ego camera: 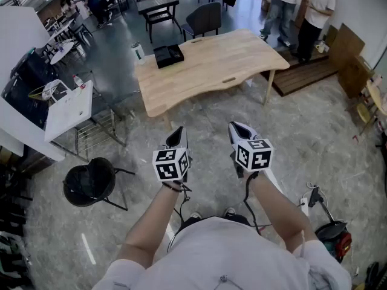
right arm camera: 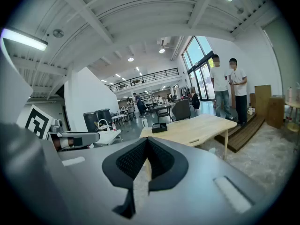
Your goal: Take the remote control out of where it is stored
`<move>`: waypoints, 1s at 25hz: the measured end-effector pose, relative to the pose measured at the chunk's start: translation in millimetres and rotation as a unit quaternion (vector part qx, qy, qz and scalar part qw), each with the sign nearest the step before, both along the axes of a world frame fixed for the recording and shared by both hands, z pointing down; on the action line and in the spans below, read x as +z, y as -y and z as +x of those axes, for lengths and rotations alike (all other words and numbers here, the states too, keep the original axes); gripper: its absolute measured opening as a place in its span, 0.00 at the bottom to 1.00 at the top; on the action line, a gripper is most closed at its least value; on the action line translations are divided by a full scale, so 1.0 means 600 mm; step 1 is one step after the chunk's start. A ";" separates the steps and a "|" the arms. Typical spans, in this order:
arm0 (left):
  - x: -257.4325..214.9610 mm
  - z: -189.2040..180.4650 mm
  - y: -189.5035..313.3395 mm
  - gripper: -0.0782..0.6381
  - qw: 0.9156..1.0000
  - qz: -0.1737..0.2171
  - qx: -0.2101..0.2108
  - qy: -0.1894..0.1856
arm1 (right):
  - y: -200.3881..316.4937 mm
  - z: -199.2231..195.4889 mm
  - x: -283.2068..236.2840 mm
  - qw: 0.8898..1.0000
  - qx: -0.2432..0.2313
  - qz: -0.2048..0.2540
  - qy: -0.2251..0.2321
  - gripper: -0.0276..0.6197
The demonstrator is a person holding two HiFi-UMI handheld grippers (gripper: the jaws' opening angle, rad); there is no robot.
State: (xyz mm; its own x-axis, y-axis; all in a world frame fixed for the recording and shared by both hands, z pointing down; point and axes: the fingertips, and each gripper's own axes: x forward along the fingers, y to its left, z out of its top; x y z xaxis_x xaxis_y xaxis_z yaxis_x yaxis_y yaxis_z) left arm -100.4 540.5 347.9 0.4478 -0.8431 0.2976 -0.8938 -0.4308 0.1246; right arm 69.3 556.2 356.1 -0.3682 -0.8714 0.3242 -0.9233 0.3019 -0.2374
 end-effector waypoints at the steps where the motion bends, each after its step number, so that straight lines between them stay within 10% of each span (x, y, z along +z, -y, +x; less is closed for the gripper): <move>1: 0.001 0.002 0.000 0.11 1.000 0.000 0.000 0.000 | -0.001 0.002 0.001 1.000 0.000 0.000 0.000 0.08; 25: 0.024 0.061 0.012 0.11 1.000 -0.006 -0.025 -0.007 | 0.017 0.046 0.024 1.000 -0.027 -0.010 0.007 0.08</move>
